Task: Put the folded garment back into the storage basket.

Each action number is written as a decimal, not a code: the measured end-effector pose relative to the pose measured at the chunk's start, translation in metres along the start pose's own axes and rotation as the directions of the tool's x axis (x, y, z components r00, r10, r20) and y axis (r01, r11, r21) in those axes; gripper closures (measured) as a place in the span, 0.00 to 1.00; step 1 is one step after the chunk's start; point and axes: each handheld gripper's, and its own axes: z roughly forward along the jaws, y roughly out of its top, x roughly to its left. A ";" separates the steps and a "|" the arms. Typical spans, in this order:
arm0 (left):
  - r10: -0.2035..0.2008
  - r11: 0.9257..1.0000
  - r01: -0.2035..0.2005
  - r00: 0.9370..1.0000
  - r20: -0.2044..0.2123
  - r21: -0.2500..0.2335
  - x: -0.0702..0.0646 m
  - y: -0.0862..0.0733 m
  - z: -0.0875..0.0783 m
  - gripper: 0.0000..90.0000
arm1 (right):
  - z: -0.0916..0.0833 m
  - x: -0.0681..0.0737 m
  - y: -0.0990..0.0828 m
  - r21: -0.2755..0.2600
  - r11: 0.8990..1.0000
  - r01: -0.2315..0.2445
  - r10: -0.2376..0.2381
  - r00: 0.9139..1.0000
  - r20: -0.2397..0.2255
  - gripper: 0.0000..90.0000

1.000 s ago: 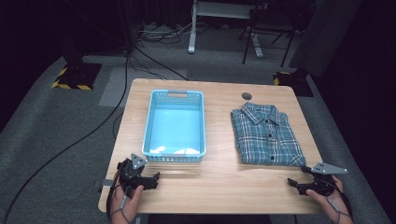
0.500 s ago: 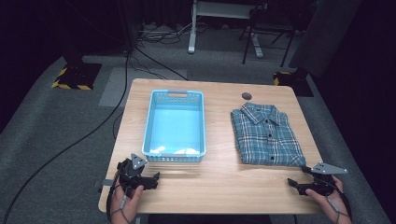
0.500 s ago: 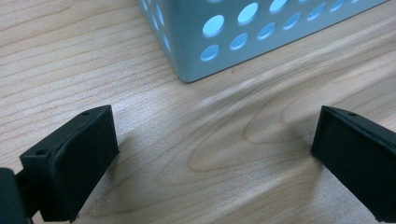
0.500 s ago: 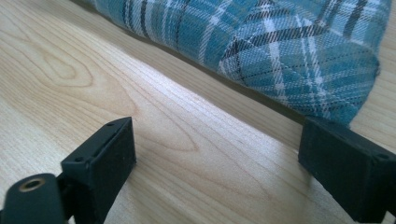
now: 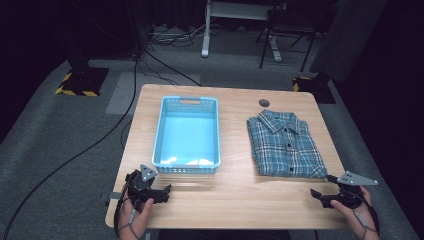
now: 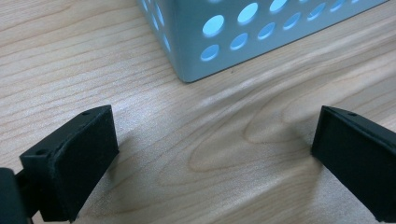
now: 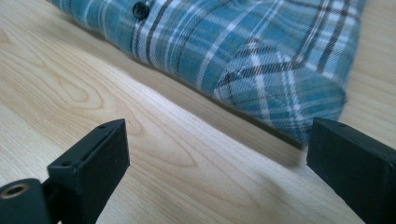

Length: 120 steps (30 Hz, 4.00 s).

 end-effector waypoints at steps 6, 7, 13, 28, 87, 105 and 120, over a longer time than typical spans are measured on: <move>0.000 1.000 0.000 1.000 0.001 -0.001 0.000 0.000 0.000 0.00 | -0.007 0.000 0.012 -0.019 1.000 0.009 -0.009 1.000 0.011 0.06; 0.000 1.000 0.000 1.000 0.001 -0.001 0.000 0.000 0.000 0.00 | -0.008 0.000 0.014 -0.021 1.000 0.011 -0.011 1.000 0.012 0.06; 0.000 1.000 0.000 1.000 0.001 -0.001 0.000 0.000 0.000 0.00 | -0.016 0.003 0.027 -0.045 0.999 0.008 -0.008 1.000 0.011 0.05; 0.000 1.000 0.000 1.000 0.001 -0.001 0.000 0.000 0.000 0.00 | -0.033 0.002 0.048 -0.075 0.997 0.008 -0.006 1.000 0.028 0.05; 0.000 1.000 0.000 1.000 -0.001 -0.001 0.000 0.000 0.000 0.00 | -0.024 0.003 0.128 -0.127 0.988 0.092 -0.089 0.995 0.034 0.05; 0.001 1.000 -0.001 1.000 0.000 -0.001 0.000 0.000 0.000 0.00 | -0.003 -0.004 0.141 -0.156 0.986 0.056 -0.049 0.997 0.053 0.02; 0.001 1.000 -0.001 1.000 0.000 -0.001 0.000 0.000 0.000 0.00 | 0.021 -0.003 0.143 -0.119 0.992 0.051 -0.045 0.998 0.051 0.03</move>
